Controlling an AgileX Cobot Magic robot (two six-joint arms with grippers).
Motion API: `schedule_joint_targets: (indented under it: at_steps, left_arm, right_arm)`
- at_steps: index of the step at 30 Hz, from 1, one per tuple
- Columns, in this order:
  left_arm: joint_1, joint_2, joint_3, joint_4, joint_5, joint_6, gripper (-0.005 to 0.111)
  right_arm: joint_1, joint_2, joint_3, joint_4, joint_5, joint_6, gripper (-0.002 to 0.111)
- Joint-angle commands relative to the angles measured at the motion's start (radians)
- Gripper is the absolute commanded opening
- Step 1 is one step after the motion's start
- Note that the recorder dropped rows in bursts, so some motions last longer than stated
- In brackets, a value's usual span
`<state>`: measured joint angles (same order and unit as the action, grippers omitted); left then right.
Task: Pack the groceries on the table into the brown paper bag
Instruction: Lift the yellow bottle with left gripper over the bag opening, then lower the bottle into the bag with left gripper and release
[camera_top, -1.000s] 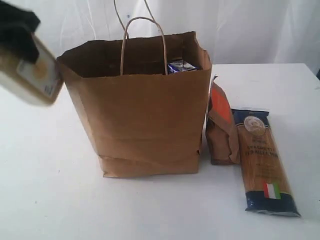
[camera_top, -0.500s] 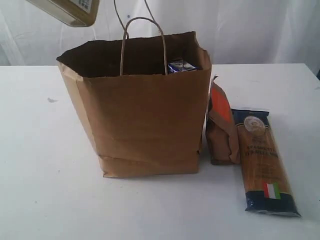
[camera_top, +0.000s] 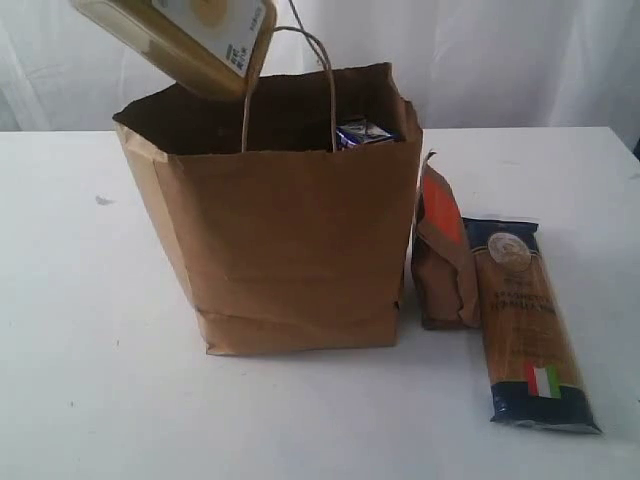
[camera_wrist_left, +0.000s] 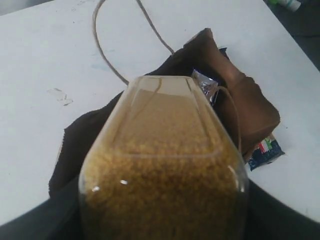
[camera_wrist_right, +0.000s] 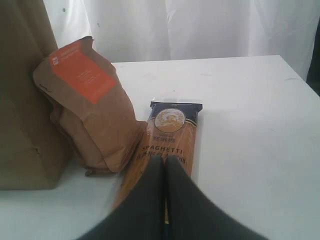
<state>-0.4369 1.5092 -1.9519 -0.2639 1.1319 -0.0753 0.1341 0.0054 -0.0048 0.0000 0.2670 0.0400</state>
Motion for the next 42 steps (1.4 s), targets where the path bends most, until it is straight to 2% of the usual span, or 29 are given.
schedule_joint_targets:
  at_steps: [1, 6, 23, 33, 42]
  left_arm:
    - [-0.008, -0.019, 0.048, -0.01, 0.089, -0.006, 0.0]
    - [-0.008, -0.019, 0.108, 0.043, 0.089, -0.006, 0.0]
    - [-0.008, 0.028, 0.108, 0.103, 0.089, -0.017, 0.0]
    - [-0.008, 0.028, 0.207, 0.123, 0.089, -0.017, 0.0]
    - [-0.008, 0.055, 0.213, 0.164, 0.089, -0.021, 0.0]
  right_arm:
    - [-0.004, -0.005, 0.005, 0.0, -0.006, 0.001, 0.0]
    - [-0.004, -0.005, 0.005, 0.0, -0.006, 0.001, 0.0]
    - [-0.004, -0.005, 0.005, 0.0, -0.006, 0.001, 0.0]
    - [-0.004, -0.005, 0.005, 0.0, -0.006, 0.019, 0.0]
    - [-0.004, -0.005, 0.005, 0.0, -0.006, 0.019, 0.0]
